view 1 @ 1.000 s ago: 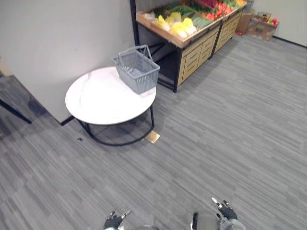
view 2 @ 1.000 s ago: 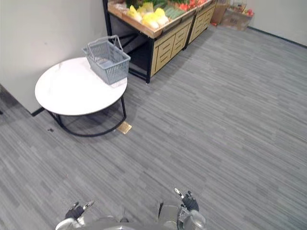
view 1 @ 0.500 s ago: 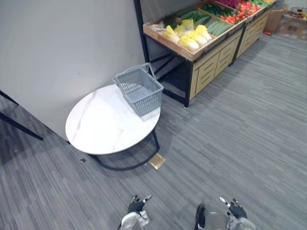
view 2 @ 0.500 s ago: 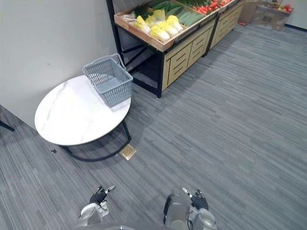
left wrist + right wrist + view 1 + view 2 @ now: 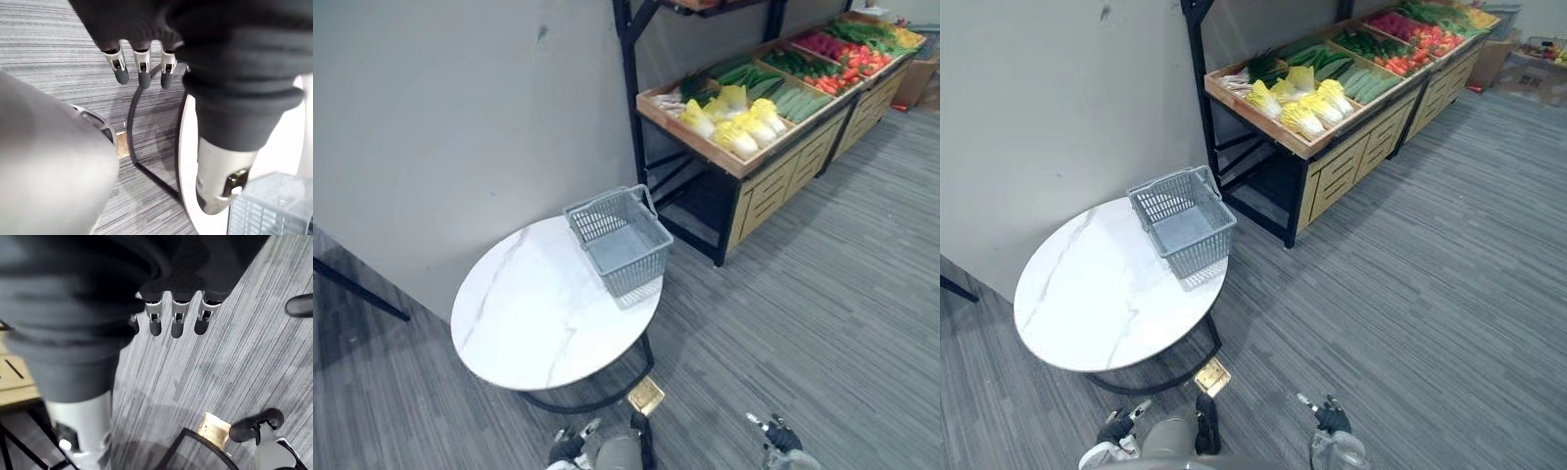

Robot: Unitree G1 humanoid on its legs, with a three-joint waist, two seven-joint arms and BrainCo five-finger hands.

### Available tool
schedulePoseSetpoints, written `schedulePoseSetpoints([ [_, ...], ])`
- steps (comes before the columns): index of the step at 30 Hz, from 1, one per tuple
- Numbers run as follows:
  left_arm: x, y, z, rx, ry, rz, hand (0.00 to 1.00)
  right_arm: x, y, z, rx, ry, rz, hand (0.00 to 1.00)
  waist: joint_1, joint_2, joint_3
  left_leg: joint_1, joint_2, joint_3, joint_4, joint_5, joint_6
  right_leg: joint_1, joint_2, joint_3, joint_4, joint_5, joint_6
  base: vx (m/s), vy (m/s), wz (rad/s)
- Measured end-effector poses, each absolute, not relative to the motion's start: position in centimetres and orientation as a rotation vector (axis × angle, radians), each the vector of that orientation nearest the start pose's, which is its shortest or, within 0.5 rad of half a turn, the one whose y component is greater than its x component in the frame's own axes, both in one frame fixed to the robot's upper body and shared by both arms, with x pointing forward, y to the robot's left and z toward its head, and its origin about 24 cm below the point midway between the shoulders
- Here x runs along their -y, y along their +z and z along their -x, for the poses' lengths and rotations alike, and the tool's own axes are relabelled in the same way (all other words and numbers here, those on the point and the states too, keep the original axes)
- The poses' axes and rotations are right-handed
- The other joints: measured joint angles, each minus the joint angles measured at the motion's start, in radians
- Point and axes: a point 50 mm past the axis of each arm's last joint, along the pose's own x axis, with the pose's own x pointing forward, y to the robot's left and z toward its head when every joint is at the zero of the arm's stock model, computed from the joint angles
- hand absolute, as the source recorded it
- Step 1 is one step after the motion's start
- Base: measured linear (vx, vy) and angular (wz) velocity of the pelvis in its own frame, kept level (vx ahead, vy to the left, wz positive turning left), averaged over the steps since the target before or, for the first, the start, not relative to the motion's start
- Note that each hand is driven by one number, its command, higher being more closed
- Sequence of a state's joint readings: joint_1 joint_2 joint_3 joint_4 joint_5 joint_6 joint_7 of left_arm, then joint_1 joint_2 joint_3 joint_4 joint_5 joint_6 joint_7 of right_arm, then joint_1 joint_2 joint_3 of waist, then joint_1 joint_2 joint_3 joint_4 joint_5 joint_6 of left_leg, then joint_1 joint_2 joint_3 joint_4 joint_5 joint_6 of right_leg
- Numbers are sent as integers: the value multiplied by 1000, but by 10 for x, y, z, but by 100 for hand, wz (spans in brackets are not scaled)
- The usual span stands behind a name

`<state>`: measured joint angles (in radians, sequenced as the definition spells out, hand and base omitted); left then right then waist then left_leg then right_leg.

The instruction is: Pick vegetable in the basket

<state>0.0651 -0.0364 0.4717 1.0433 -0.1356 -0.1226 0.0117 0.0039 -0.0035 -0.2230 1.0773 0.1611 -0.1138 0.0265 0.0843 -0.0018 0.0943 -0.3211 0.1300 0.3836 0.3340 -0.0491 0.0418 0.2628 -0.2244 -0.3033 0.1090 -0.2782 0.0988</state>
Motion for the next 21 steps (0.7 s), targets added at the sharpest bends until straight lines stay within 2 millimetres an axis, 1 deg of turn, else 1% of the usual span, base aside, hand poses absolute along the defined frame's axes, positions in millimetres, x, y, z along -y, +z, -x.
schedulePoseSetpoints([
  [1, -201, -158, -96, -941, 545, 356, 0, 175, -154, -128, -939, -266, -260, 0, 2, -9, 1, -8, -3, 5, 24, -28, 5, -7, -5, 24, 2, 28, -18, 560, 267, -11],
  [2, -205, -157, -96, -934, 557, 353, 0, 167, -153, -131, -933, -255, -282, 0, 21, -21, 0, -3, -6, 16, 59, -57, 18, -15, -18, 82, 29, 86, -14, 661, 387, 13],
  [3, -210, -157, -95, -942, 558, 335, 0, 162, -155, -128, -940, -273, -316, 0, 20, -48, -5, 39, -46, 8, 53, -97, 30, -25, -49, 109, 134, 137, 34, 546, 332, 21],
  [4, -212, -157, -95, -944, 556, 327, 0, 163, -155, -126, -943, -284, -325, 0, 20, -56, -9, 51, -55, 5, 46, -104, 33, -40, -60, 115, 172, 146, 45, 530, 310, 52],
  [5, -214, -158, -92, -965, 536, 298, 0, 166, -157, -122, -948, -314, -339, 0, 10, -71, -19, 93, -94, -19, 14, -124, 36, -112, -84, 160, 364, 217, 65, 489, 262, 54],
  [6, -218, -158, -92, -986, 509, 260, 0, 170, -156, -123, -942, -330, -341, 0, -4, -75, -9, 162, -119, -40, -30, -139, 37, -212, -93, 232, 599, 362, 94, 577, 297, 54],
  [7, -220, -158, -92, -993, 499, 242, 0, 171, -156, -122, -944, -333, -340, 0, -6, -69, 2, 203, -129, -46, -52, -141, 33, -266, -90, 263, 726, 392, 116, 466, 217, 48],
  [8, -222, -160, -86, -1024, 497, 224, 0, 172, -158, -116, -956, -338, -333, 0, -15, -66, 5, 292, -142, -70, -93, -149, 29, -351, -81, 276, 924, 387, 112, 438, 147, 43],
  [9, -221, -161, -83, -1042, 493, 214, 0, 175, -156, -117, -939, -331, -314, 0, -26, -65, 5, 370, -153, -88, -142, -149, 28, -425, -65, 273, 1045, 361, 96, 431, 129, 50],
  [10, -220, -161, -83, -1047, 490, 213, 0, 178, -156, -117, -934, -330, -303, 0, -32, -64, 6, 404, -158, -99, -161, -149, 28, -458, -59, 265, 1074, 343, 89, 517, 121, 69],
  [11, -216, -162, -86, -1050, 481, 221, 0, 180, -156, -116, -932, -324, -287, 0, -46, -64, 6, 455, -168, -133, -195, -149, 28, -520, -59, 238, 1075, 305, 75, 424, 51, 91],
  [12, -210, -162, -90, -1044, 472, 236, 0, 182, -154, -119, -917, -325, -281, 0, -53, -64, 7, 489, -173, -166, -218, -148, 26, -567, -65, 214, 1028, 266, 67, 423, 32, 97],
  [13, -207, -162, -91, -1043, 469, 242, 0, 184, -154, -118, -916, -329, -278, 0, -54, -62, 8, 507, -173, -182, -226, -150, 20, -577, -70, 197, 988, 248, 56, 407, -11, 96],
  [14, -207, -162, -92, -1036, 476, 250, 0, 186, -154, -115, -920, -335, -275, 0, -52, -62, 9, 538, -170, -210, -226, -157, 0, -591, -80, 159, 892, 223, 28, 389, -62, 81],
  [15, -206, -162, -89, -1040, 490, 260, 0, 187, -154, -116, -919, -335, -273, 0, -52, -59, 8, 560, -159, -226, -226, -168, -19, -585, -82, 128, 774, 209, 3, 371, -91, 76],
  [16, -206, -163, -87, -1044, 495, 261, 0, 187, -154, -116, -917, -335, -272, 0, -53, -57, 8, 569, -153, -237, -227, -175, -29, -580, -82, 117, 701, 207, 0, 352, -152, 76],
  [17, -206, -163, -86, -1044, 502, 265, 0, 186, -154, -116, -919, -333, -272, 0, -52, -56, 8, 576, -139, -263, -227, -187, -49, -565, -74, 116, 538, 212, -5, 277, -163, 67],
  [18, -206, -163, -86, -1042, 503, 265, 0, 186, -154, -116, -921, -332, -272, 0, -51, -57, 8, 579, -132, -280, -228, -192, -57, -556, -70, 124, 463, 214, -3, 377, -256, 86],
  [19, -206, -163, -86, -1040, 509, 264, 0, 185, -155, -115, -927, -330, -271, 0, -52, -56, 8, 587, -113, -318, -227, -205, -78, -535, -59, 154, 322, 245, -7, 395, -332, 86],
  [20, -207, -163, -84, -1032, 519, 261, 0, 184, -156, -111, -941, -322, -267, 0, -52, -62, 5, 587, -97, -356, -221, -224, -108, -503, -50, 199, 206, 332, -15, 467, -461, 103],
  [21, -208, -163, -81, -1033, 537, 267, 0, 180, -158, -107, -960, -312, -266, 0, -51, -73, -4, 592, -77, -395, -216, -249, -139, -475, -40, 241, 175, 339, 35, 445, -530, 81],
])
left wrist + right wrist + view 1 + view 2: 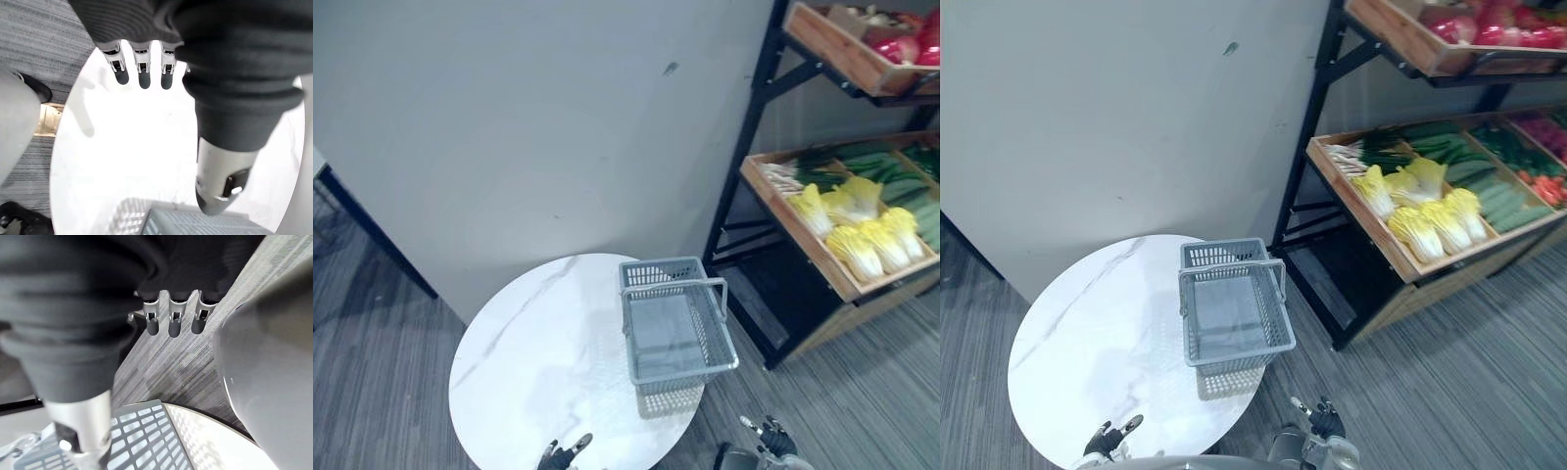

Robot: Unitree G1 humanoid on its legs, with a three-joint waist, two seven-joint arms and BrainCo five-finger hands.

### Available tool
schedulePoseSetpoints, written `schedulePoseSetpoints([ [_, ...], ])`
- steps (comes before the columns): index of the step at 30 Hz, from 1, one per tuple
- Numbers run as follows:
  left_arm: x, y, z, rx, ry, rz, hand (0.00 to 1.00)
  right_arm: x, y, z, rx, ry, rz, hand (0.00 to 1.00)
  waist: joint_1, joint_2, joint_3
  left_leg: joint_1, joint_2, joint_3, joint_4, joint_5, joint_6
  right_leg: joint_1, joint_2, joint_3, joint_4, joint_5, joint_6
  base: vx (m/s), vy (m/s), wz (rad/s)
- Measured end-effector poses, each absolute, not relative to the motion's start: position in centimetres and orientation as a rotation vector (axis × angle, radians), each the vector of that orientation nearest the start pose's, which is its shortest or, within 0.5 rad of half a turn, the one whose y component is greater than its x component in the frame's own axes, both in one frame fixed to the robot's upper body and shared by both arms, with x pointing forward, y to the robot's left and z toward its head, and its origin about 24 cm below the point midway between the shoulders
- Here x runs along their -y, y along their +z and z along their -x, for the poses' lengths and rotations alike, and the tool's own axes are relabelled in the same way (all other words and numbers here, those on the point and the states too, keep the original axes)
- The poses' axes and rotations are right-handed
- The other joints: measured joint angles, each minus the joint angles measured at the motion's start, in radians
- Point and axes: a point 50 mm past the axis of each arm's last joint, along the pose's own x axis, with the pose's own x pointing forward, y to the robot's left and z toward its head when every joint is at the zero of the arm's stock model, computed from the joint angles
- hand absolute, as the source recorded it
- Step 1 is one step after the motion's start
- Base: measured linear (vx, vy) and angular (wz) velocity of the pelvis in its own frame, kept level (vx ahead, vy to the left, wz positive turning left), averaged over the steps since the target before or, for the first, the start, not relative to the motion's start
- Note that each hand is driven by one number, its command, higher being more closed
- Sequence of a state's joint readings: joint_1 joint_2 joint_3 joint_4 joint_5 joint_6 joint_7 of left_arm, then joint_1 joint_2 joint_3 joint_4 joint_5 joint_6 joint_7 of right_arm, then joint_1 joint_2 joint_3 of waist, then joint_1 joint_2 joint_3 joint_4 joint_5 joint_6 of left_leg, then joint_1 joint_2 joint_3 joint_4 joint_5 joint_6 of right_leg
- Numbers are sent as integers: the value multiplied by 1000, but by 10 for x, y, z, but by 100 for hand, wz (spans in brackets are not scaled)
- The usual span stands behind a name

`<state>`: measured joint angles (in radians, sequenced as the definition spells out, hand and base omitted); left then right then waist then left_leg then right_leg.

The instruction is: Pick vegetable in the basket

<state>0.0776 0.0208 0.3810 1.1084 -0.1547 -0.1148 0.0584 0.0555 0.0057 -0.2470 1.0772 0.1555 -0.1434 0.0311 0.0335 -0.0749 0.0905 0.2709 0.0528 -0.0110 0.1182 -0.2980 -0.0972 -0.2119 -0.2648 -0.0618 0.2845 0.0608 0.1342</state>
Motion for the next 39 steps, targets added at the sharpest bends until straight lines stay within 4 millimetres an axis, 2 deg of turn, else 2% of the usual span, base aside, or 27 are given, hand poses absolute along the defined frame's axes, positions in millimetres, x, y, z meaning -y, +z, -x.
schedulePoseSetpoints([
  [1, -201, -165, -81, -1040, 535, 288, 0, 187, -158, -108, -958, -316, -250, 0, 11, 33, -2, -9, 43, -10, 11, -9, -15, 8, 30, -21, 6, -40, -1, 337, -464, 51],
  [2, -197, -165, -80, -1040, 535, 300, 0, 190, -157, -110, -952, -318, -241, 0, 16, 52, 0, -11, 63, -11, 16, -4, -22, 7, 46, -40, 17, -50, -15, 293, -440, 44],
  [3, -192, -166, -79, -1044, 537, 318, 0, 193, -157, -109, -953, -322, -235, 0, 15, 55, 5, -27, 84, -21, 22, 25, -49, 7, 47, -83, 38, -92, -15, 254, -396, 57],
  [4, -191, -167, -78, -1050, 540, 325, 0, 196, -156, -110, -952, -325, -229, 0, 10, 66, 2, -37, 91, -38, 22, 53, -63, 7, 44, -110, 63, -117, -24, 242, -372, 76],
  [5, -190, -167, -77, -1054, 539, 328, 0, 197, -157, -108, -957, -327, -225, 0, 8, 65, 2, -45, 97, -51, 21, 82, -71, 10, 39, -132, 76, -136, -31, 211, -333, 71],
  [9, -190, -168, -71, -1060, 567, 366, 0, 201, -159, -102, -983, -344, -224, 0, 0, 78, -9, -103, 142, -91, 4, 192, -101, 49, 53, -243, 30, -158, -52, 132, -270, 67],
  [12, -192, -168, -70, -1056, 584, 387, 0, 206, -163, -90, -1018, -404, -251, 0, -7, 76, -9, -133, 163, -68, -24, 263, -102, 101, 51, -338, -27, -156, -56, 31, -164, 85],
  [14, -191, -169, -69, -1060, 589, 394, 0, 212, -163, -83, -1026, -451, -258, 0, -7, 80, -13, -131, 177, 4, -52, 290, -95, 134, 54, -383, -66, -149, -56, -6, -83, 72],
  [17, -191, -169, -67, -1068, 591, 388, 0, 219, -162, -83, -1021, -504, -263, 0, -6, 87, -20, -131, 184, 62, -89, 298, -92, 148, 76, -398, -124, -124, -43, -26, -37, 20],
  [19, -193, -169, -66, -1074, 593, 376, 0, 230, -159, -84, -1001, -580, -272, 0, -8, 88, -23, -130, 180, 89, -106, 295, -96, 147, 91, -370, -180, -88, -41, -43, 27, -28],
  [22, -196, -169, -62, -1087, 570, 335, 0, 274, -146, -88, -944, -705, -192, 0, -26, 87, -31, -130, 161, 127, -118, 263, -103, 151, 98, -334, -268, -3, -37, -39, 101, -36],
  [23, -199, -169, -60, -1092, 556, 312, 0, 297, -135, -95, -897, -736, -133, 0, -34, 94, -36, -129, 152, 142, -118, 244, -104, 150, 98, -315, -297, 27, -36, -33, 75, -33],
  [24, -200, -169, -59, -1096, 545, 297, 0, 308, -128, -100, -870, -745, -86, 0, -39, 96, -39, -129, 148, 147, -118, 234, -105, 150, 97, -307, -311, 40, -35, -65, 119, -40],
  [25, -200, -169, -59, -1103, 513, 266, 0, 330, -111, -113, -809, -754, 18, 0, -53, 94, -39, -128, 141, 163, -118, 211, -104, 148, 97, -288, -335, 63, -32, -67, 111, -32],
  [26, -203, -169, -59, -1105, 492, 234, 0, 345, -97, -123, -760, -759, 100, 0, -59, 96, -40, -127, 137, 170, -117, 191, -101, 147, 98, -278, -350, 79, -28, -96, 141, -37],
  [27, -206, -168, -60, -1107, 463, 202, 0, 361, -75, -137, -676, -757, 211, 0, -60, 96, -40, -127, 133, 179, -116, 166, -97, 145, 100, -263, -371, 96, -23, -86, 103, -33],
  [29, -207, -167, -62, -1105, 416, 156, 0, 375, -37, -166, -533, -695, 412, 0, -61, 95, -40, -132, 125, 197, -116, 121, -74, 131, 104, -238, -392, 126, -17, -71, 66, -31],
  [31, -214, -165, -64, -1097, 389, 109, 0, 371, -14, -189, -441, -612, 538, 0, -62, 78, -37, -133, 113, 202, -109, 119, -70, 126, 99, -200, -392, 129, -13, -84, 42, -16],
  [32, -220, -164, -61, -1104, 369, 74, 0, 364, 6, -208, -363, -525, 673, 0, -64, 66, -39, -142, 108, 204, -95, 106, -65, 120, 97, -175, -393, 131, -9, -91, 26, -10],
  [34, -222, -164, -57, -1114, 360, 56, 0, 355, 26, -227, -275, -447, 773, 0, -63, 61, -43, -159, 104, 210, -77, 97, -66, 105, 94, -159, -393, 135, -4, -43, 8, -13],
  [36, -221, -165, -51, -1133, 346, 45, 0, 343, 49, -250, -172, -354, 854, 0, -62, 65, -42, -167, 96, 210, -74, 97, -65, 95, 90, -150, -392, 141, -2, -5, 2, -4],
  [39, -219, -167, -44, -1152, 333, 43, 0, 322, 61, -269, -107, -221, 915, 0, -59, 77, -36, -167, 96, 205, -72, 97, -65, 96, 91, -151, -392, 143, -3, 39, 4, 4],
])
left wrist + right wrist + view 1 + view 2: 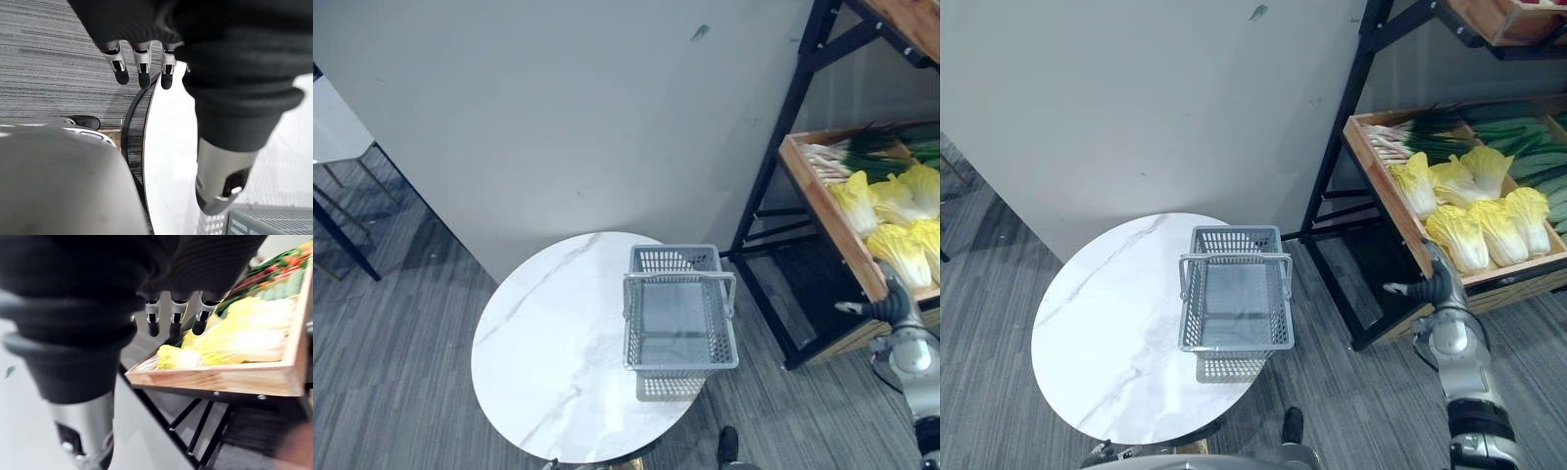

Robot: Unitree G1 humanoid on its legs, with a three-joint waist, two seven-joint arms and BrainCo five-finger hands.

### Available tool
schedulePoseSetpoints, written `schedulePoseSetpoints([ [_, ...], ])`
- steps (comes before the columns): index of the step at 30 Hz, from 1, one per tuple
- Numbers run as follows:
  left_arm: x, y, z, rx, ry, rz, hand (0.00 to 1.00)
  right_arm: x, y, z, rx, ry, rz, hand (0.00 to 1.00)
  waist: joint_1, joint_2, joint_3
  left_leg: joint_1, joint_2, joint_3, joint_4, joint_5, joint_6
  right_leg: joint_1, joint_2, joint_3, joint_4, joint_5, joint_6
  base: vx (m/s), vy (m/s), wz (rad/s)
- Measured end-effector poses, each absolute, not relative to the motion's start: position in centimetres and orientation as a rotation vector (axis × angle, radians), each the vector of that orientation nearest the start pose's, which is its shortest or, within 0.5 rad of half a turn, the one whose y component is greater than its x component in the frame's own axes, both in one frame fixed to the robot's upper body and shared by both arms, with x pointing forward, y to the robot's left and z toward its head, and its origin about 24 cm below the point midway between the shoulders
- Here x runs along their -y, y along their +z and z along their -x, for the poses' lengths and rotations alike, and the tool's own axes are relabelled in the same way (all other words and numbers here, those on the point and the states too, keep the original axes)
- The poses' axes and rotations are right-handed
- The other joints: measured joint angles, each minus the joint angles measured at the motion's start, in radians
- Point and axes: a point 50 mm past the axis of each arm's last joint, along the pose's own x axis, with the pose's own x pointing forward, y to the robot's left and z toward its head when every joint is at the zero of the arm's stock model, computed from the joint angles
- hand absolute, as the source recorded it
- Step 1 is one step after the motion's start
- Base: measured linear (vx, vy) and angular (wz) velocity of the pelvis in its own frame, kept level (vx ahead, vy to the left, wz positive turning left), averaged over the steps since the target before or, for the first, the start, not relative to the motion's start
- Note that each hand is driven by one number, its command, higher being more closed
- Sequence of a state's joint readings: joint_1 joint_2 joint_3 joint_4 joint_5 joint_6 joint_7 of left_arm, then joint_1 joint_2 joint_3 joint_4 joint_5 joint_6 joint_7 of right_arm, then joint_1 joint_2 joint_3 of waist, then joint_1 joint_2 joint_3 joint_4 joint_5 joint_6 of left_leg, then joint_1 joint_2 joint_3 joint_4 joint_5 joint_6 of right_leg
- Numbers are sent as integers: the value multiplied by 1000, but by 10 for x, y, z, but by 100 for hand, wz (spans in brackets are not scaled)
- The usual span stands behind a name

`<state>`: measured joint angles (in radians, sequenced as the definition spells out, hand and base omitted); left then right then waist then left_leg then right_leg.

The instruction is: Pick vegetable in the basket

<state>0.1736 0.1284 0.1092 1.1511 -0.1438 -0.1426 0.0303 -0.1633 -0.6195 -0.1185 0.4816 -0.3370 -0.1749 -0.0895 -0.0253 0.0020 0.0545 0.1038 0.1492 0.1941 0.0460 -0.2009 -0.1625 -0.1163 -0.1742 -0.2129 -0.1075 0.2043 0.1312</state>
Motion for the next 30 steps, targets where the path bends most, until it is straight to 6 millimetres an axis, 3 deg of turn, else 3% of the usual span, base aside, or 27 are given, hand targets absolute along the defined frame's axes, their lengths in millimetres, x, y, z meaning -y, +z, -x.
schedulePoseSetpoints([
  [6, -220, -166, -42, -1155, 323, 40, 0, 264, 72, -300, 17, 76, 968, 0, 11, -5, 17, -10, -1, -20, 10, -1, -1, 3, -2, -7, 0, 1, -1, 29, 1, 6],
  [13, -219, -166, -45, -1147, 321, 41, 0, 239, 84, -316, 82, 181, 991, 0, 32, -6, 67, -15, -1, -51, 16, 0, 0, 19, -7, -29, 0, 1, -1, -4, -10, 11],
  [18, -217, -166, -49, -1135, 311, 40, 0, 231, 89, -324, 100, 208, 1006, 0, 33, 1, 89, -21, -1, -62, 16, 0, 1, 19, -8, -38, 0, 1, -1, 0, -12, 5],
  [25, -216, -165, -59, -1114, 298, 35, 0, 231, 81, -337, 14, 224, 1041, 0, 54, 3, 119, -34, 0, -73, 24, 0, 1, 18, -9, -48, 0, 1, -2, 0, -6, 3],
  [30, -217, -164, -63, -1103, 301, 38, 0, 219, 78, -346, -1, 251, 1061, 0, 57, 1, 136, -51, -2, -92, 26, 2, 3, 13, -13, -59, 0, 1, -2, -1, -6, 9],
])
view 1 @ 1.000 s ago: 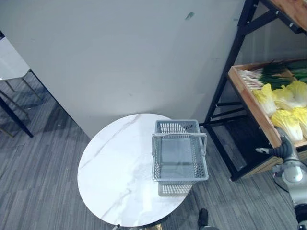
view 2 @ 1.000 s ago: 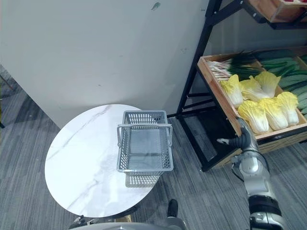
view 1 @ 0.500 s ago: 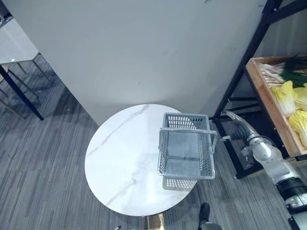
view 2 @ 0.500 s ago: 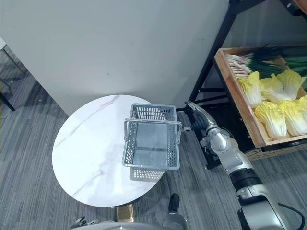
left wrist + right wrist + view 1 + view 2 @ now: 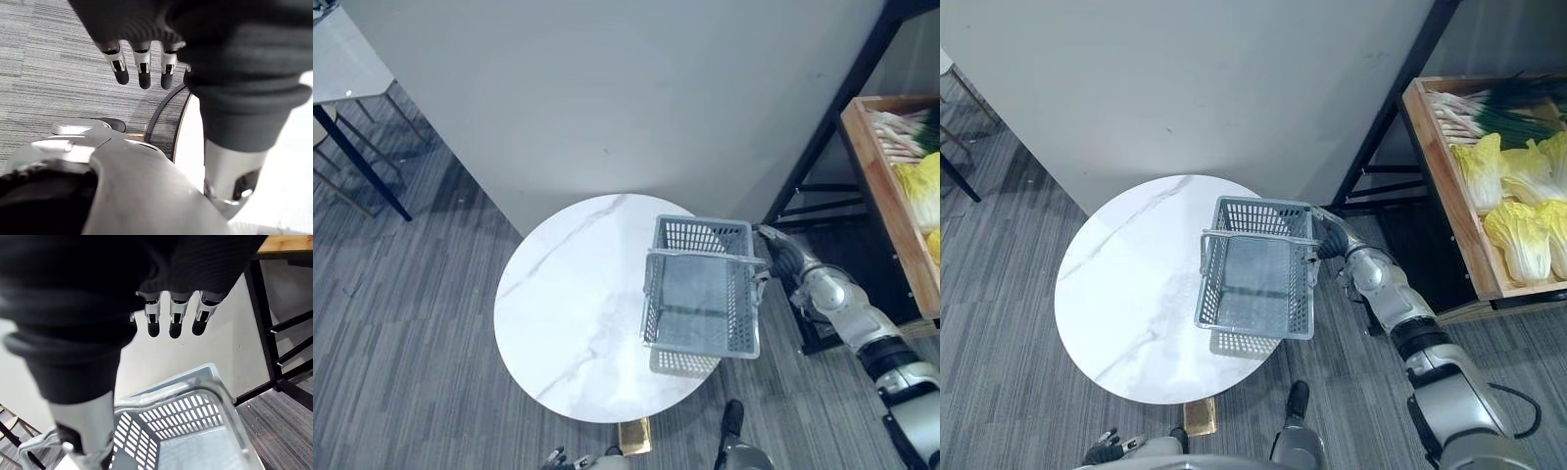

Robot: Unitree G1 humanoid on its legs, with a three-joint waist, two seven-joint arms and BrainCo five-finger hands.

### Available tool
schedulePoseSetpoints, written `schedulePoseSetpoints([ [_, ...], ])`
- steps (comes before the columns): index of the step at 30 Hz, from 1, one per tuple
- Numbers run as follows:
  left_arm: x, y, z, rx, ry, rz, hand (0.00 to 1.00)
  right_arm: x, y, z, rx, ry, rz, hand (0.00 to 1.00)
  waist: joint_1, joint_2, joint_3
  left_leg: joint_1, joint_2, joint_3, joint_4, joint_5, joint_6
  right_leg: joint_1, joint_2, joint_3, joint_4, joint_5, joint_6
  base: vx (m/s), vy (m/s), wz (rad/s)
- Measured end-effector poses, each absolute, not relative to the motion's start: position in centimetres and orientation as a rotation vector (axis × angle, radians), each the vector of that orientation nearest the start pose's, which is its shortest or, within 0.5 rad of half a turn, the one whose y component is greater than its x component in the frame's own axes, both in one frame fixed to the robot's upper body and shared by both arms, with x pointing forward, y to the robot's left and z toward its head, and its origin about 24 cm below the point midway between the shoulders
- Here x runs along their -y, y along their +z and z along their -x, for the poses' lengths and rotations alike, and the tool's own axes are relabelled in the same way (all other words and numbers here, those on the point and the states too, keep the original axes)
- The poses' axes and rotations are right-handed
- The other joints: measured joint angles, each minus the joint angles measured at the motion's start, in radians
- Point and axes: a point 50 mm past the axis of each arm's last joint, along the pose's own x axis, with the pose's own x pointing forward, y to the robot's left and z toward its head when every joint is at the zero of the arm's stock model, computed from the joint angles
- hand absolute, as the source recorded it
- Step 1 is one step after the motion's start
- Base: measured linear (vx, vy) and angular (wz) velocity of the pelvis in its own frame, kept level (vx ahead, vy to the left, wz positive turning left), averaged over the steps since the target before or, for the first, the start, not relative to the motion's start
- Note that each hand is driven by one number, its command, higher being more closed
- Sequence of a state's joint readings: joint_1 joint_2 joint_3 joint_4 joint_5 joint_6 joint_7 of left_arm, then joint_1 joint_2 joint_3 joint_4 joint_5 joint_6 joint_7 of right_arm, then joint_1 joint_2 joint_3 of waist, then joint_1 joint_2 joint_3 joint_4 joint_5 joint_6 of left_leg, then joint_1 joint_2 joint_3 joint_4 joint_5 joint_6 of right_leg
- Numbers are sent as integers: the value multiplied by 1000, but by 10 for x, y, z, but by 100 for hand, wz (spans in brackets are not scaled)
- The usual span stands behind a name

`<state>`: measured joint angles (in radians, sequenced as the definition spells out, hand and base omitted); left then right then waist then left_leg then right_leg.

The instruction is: Pick vegetable in the basket

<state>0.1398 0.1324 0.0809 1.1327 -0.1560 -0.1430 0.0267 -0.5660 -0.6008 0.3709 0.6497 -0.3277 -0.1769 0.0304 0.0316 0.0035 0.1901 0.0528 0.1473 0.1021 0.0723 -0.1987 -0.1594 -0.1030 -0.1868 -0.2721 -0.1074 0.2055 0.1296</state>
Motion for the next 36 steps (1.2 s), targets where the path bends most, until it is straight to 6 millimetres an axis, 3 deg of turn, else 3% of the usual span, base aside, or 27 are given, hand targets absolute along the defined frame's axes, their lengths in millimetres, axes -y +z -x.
schedulePoseSetpoints([
  [14, -219, -162, -71, -1079, 336, 60, 0, 181, 84, -359, 57, 337, 1125, 0, 14, -23, 43, -21, -13, -16, 1, 3, 4, -12, -13, -2, 0, 0, 0, 3, 2, 3],
  [23, -224, -159, -81, -1045, 335, 45, 0, 182, 80, -367, 12, 366, 1291, 0, 36, -37, 82, -49, -15, -45, 19, 3, 5, -15, -19, -15, 0, 0, 0, -11, -12, 8],
  [24, -224, -159, -81, -1044, 334, 45, 0, 185, 77, -366, -6, 364, 1297, 100, 36, -37, 85, -50, -15, -52, 20, 3, 5, -15, -19, -20, 0, 0, 0, 23, -5, 14],
  [36, -222, -157, -91, -1029, 291, 11, 0, 207, 79, -373, -80, 298, 1348, 100, 56, -37, 106, -65, -21, -68, 27, 4, 6, -14, -27, -25, 0, 0, 0, 0, -4, 3],
])
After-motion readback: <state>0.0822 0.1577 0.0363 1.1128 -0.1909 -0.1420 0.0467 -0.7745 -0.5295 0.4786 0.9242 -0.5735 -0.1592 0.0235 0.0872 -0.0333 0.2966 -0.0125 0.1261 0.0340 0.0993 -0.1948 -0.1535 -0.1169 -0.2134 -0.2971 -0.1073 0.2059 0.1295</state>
